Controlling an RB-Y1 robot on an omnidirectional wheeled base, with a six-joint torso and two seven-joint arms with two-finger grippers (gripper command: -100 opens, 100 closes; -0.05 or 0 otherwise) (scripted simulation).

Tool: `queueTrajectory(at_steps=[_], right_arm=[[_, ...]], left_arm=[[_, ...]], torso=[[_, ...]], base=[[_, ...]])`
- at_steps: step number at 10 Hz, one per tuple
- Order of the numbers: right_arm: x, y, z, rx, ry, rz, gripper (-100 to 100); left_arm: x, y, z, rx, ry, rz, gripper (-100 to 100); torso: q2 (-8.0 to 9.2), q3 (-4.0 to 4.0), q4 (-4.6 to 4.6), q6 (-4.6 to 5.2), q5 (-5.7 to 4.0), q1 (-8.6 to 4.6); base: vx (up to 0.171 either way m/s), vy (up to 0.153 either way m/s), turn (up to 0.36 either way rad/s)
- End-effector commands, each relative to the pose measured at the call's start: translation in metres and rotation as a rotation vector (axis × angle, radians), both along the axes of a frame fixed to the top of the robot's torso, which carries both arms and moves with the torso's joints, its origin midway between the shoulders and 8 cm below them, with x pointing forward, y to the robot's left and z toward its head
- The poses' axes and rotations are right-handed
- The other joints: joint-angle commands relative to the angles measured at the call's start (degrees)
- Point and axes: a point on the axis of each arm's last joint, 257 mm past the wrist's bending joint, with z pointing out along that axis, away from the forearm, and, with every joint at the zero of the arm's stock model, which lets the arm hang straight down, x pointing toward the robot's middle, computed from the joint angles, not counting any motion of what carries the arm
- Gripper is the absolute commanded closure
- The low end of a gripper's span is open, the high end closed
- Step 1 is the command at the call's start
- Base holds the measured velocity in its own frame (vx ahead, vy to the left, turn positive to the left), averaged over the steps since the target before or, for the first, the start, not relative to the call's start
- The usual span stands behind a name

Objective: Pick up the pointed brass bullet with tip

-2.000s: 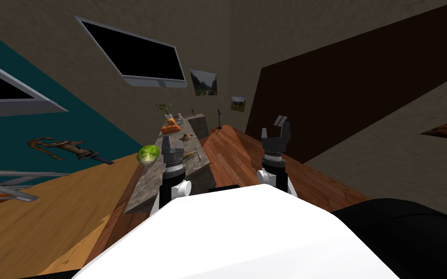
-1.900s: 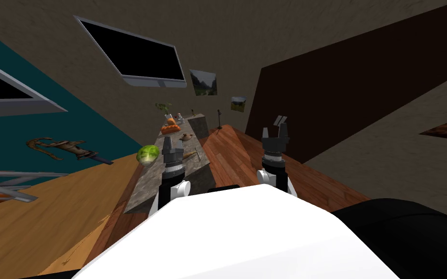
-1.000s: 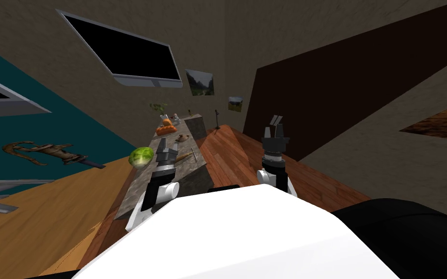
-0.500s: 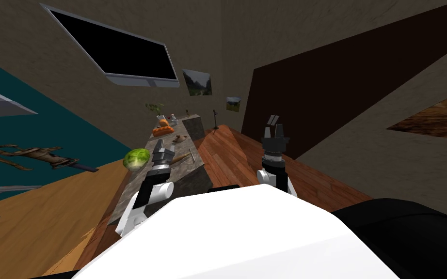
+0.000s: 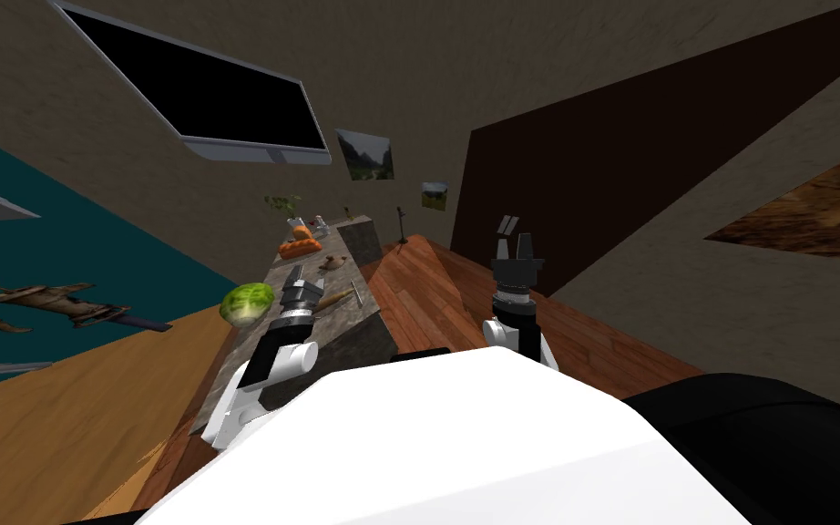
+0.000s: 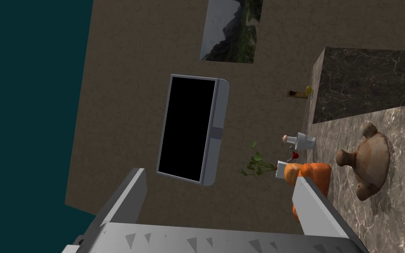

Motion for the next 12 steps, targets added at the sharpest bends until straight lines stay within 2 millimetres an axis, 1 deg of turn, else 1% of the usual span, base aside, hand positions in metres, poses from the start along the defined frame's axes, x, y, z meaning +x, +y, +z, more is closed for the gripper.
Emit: queueTrajectory(at_steps=[1, 2, 3, 4, 5, 6, 7, 8, 9, 10, 11, 12], right_arm=[[0.000, 0.000, 0.000, 0.000, 0.000, 0.000, 0], [0.000, 0.000, 0.000, 0.000, 0.000, 0.000, 0], [0.000, 0.000, 0.000, 0.000, 0.000, 0.000, 0], [0.000, 0.000, 0.000, 0.000, 0.000, 0.000, 0], [0.000, 0.000, 0.000, 0.000, 0.000, 0.000, 0], [0.000, 0.000, 0.000, 0.000, 0.000, 0.000, 0], [0.000, 0.000, 0.000, 0.000, 0.000, 0.000, 0], [0.000, 0.000, 0.000, 0.000, 0.000, 0.000, 0], [0.000, 0.000, 0.000, 0.000, 0.000, 0.000, 0], [0.000, 0.000, 0.000, 0.000, 0.000, 0.000, 0], [0.000, 0.000, 0.000, 0.000, 0.000, 0.000, 0], [0.000, 0.000, 0.000, 0.000, 0.000, 0.000, 0]], left_arm=[[0.001, 0.019, -0.008, -0.031, 0.041, 0.020, -100], [0.002, 0.021, -0.015, -0.037, 0.068, 0.025, -100], [0.003, 0.036, -0.020, -0.063, 0.091, 0.042, -100], [0.004, 0.038, -0.026, -0.069, 0.114, 0.047, -100], [0.004, 0.053, -0.031, -0.095, 0.138, 0.065, -100], [0.004, 0.055, -0.038, -0.103, 0.166, 0.072, -100], [0.004, 0.056, -0.040, -0.105, 0.175, 0.073, -100], [0.003, 0.072, -0.048, -0.135, 0.208, 0.095, -100], [0.003, 0.073, -0.054, -0.141, 0.230, 0.100, -100], [0.002, 0.088, -0.059, -0.168, 0.253, 0.121, -100], [0.002, 0.090, -0.066, -0.175, 0.279, 0.127, -100], [0.001, 0.090, -0.068, -0.177, 0.286, 0.129, -100]], torso=[[0.00, 0.00, 0.00, 0.00, 0.00, 0.00], [0.01, 0.01, 0.00, 0.01, 0.00, 0.00], [0.02, 0.01, 0.00, -0.01, 0.00, 0.00], [0.02, 0.01, 0.00, 0.00, 0.00, -0.01], [0.01, 0.01, 0.00, 0.00, 0.00, 0.00], [0.01, 0.01, 0.00, 0.01, 0.00, 0.00], [0.02, 0.01, 0.00, -0.01, 0.00, 0.02], [0.01, 0.01, 0.00, -0.01, 0.01, 0.03], [0.01, 0.00, 0.00, 0.01, 0.00, 0.02], [0.01, 0.01, 0.00, -0.01, 0.00, 0.02], [0.02, 0.01, 0.00, 0.01, 0.00, 0.01], [0.02, 0.01, 0.00, -0.01, 0.01, 0.03]], base=[[-0.009, -0.018, -0.096], [-0.007, -0.013, -0.044], [-0.005, -0.020, -0.095], [-0.006, -0.016, -0.050], [-0.007, -0.017, -0.115], [-0.006, -0.011, -0.052], [-0.003, -0.004, 0.015], [-0.005, -0.013, -0.103], [-0.006, -0.010, -0.071], [-0.008, -0.013, -0.146], [-0.007, -0.007, -0.061], [-0.002, -0.002, 0.023]])
